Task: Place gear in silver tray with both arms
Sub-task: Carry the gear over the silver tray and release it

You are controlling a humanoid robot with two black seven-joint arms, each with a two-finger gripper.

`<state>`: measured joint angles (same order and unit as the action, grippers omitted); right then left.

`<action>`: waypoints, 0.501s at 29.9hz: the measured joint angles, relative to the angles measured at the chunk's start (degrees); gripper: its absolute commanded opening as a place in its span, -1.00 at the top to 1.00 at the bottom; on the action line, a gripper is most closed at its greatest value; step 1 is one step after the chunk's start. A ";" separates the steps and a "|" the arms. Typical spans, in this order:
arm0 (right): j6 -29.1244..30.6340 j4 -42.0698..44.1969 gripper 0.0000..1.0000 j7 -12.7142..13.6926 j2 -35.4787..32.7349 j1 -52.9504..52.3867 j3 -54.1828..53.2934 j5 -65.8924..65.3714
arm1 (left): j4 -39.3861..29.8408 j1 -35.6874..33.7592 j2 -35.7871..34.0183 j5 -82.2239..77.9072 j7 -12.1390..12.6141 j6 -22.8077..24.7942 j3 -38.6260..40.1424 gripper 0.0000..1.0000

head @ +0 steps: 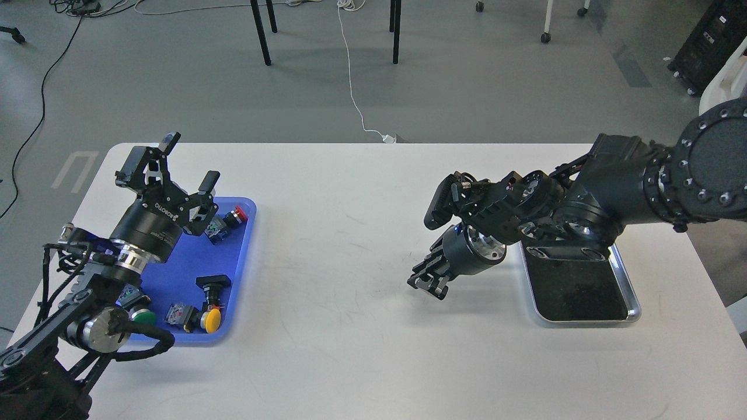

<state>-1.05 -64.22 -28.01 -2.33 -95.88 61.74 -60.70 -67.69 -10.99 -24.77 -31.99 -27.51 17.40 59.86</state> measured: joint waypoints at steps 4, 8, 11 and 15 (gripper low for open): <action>0.09 -4.91 0.79 0.00 -8.29 -4.50 0.93 -2.62 | 0.01 0.00 0.37 -0.07 0.00 0.01 -0.08 -0.96; 0.18 -8.11 0.78 0.00 -17.34 -6.37 3.39 -6.98 | 0.01 -0.08 0.98 -0.24 0.08 0.06 -0.10 -0.96; 0.18 -8.43 0.77 0.00 -23.50 -6.52 5.61 -9.68 | 0.01 -0.14 1.63 -0.35 0.16 0.08 -0.14 -0.96; 0.18 -8.35 0.77 0.02 -30.11 -4.54 7.48 -11.26 | -0.16 -0.17 2.22 -0.44 0.38 0.08 -0.18 -0.96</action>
<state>-0.87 -72.57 -28.00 -32.44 -100.42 69.22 -71.97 -67.85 -11.16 -22.55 -32.43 -27.13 17.48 59.68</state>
